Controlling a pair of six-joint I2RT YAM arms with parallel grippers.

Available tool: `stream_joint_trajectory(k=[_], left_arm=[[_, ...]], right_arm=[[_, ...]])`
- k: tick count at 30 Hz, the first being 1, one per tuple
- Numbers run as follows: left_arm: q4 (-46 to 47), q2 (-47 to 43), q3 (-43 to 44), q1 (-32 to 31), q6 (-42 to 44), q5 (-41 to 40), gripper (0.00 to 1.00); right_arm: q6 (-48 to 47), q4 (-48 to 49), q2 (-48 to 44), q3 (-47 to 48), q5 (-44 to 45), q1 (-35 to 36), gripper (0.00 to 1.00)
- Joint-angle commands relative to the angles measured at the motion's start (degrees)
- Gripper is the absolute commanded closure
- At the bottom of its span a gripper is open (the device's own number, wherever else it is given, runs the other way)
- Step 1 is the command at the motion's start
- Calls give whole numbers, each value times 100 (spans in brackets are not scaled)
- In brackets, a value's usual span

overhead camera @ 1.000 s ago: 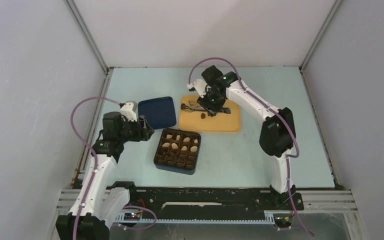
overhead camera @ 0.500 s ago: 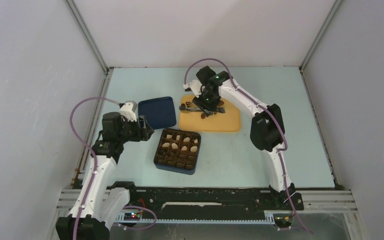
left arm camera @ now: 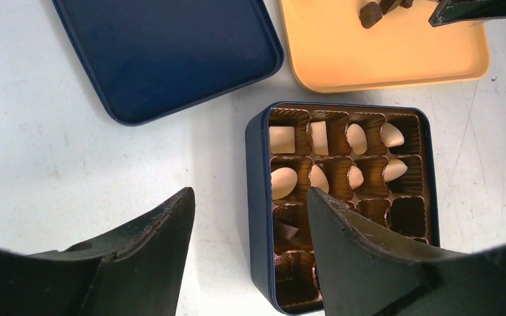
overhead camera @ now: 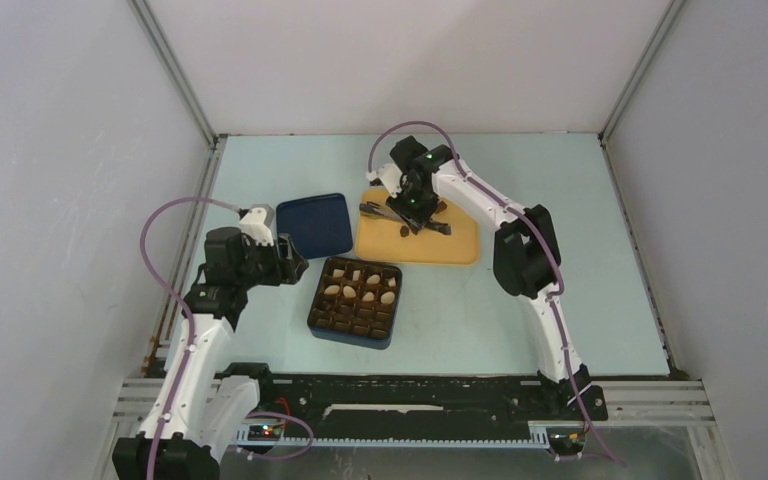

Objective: Pack the chocolate

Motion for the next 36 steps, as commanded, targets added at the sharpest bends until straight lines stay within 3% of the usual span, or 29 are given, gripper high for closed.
stream_joint_trajectory(k=[1,12,17,25,36], left_arm=[[156,-103,-96,53,44,110,32],[197,-99,-115,229,51,95,33],[211,-86,-125,251,61,78,32],[180,-89,-106,269,53,73,32],[216,-119,-146,287,53,77,32]], right_arm=[[50,119,-279,132,43,2,75],[-149,623,-2607,-2087,-416,203,76],[-373,301,-3357,-2862,-667,567,76],[-662,-149,-3668,-3443,-598,1235,76],[-774,-528,-3654,-3502,-753,1551,75]])
